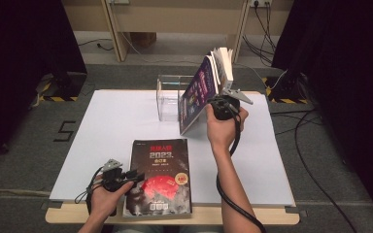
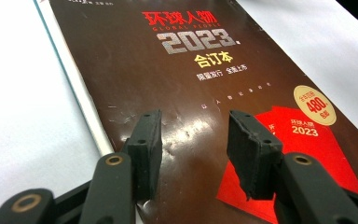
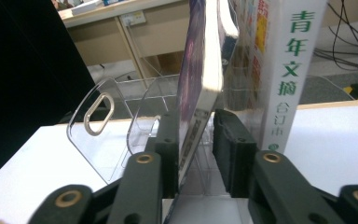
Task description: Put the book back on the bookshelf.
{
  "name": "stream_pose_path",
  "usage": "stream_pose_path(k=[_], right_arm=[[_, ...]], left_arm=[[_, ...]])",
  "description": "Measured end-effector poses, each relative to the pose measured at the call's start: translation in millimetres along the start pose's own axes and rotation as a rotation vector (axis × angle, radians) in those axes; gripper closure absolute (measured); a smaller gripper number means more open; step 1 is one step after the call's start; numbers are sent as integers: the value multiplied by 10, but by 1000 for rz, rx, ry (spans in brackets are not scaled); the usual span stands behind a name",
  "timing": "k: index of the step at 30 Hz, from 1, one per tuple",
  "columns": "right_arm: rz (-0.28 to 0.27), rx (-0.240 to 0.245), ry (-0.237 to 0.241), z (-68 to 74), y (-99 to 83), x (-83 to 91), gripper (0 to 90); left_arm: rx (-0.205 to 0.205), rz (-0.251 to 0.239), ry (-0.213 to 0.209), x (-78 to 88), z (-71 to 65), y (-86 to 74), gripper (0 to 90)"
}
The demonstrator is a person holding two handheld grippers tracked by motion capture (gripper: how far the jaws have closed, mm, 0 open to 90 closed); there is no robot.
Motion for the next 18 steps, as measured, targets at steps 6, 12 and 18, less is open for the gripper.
stream_pose_path(k=[6, 12, 18], right_arm=[[27, 10, -10, 41, 81, -90, 785], [24, 46, -5, 173, 159, -154, 783], [47, 25, -10, 177, 264, -263, 737]], left_arm=[[1, 4, -2, 2, 4, 2, 545], [1, 4, -4, 3, 5, 2, 544], [0, 6, -5, 3, 8, 4, 545]])
Point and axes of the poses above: each handheld gripper's, and its own axes: x roughly backward along the jaws, y roughly out of its top, z roughly to its left, the point moved 3 cm from there along -x, roughly forward along the jaws
